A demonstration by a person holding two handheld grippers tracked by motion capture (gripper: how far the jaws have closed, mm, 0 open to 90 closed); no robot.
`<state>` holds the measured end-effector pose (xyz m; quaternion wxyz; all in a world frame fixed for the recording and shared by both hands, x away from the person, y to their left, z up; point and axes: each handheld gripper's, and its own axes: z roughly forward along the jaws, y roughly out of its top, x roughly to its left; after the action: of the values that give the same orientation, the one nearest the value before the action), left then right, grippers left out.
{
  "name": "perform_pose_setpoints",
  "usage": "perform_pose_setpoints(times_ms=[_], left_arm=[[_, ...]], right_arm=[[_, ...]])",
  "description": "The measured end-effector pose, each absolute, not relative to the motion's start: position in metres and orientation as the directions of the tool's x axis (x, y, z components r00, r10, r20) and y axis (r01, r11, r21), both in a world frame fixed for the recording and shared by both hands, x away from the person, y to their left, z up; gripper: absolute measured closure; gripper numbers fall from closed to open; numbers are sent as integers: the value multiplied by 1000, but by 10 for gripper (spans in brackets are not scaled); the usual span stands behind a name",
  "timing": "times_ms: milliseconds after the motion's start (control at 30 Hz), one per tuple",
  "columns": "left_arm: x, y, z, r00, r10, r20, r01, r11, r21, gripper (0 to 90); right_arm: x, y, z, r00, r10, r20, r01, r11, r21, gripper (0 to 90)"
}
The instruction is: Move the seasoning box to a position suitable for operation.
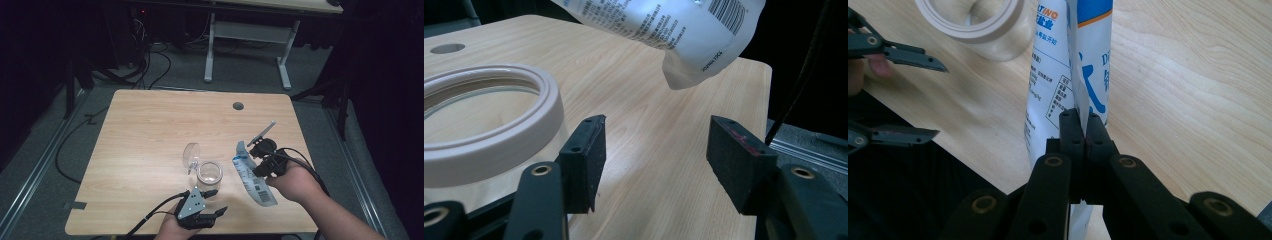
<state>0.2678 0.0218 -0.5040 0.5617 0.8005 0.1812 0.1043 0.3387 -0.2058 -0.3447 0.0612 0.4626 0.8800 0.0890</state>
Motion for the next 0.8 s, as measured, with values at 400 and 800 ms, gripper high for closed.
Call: perform_pose_setpoints(times_ms=[400, 800], left_arm=[[265, 14, -508, 927, 374, -30, 155, -308, 939, 366], [264, 7, -513, 935, 355, -22, 142, -314, 939, 353]], right_arm=[[333, -182, -341, -586, 810, -18, 793, 578, 194, 900], [332, -167, -341, -604, 797, 6, 783, 592, 192, 900]])
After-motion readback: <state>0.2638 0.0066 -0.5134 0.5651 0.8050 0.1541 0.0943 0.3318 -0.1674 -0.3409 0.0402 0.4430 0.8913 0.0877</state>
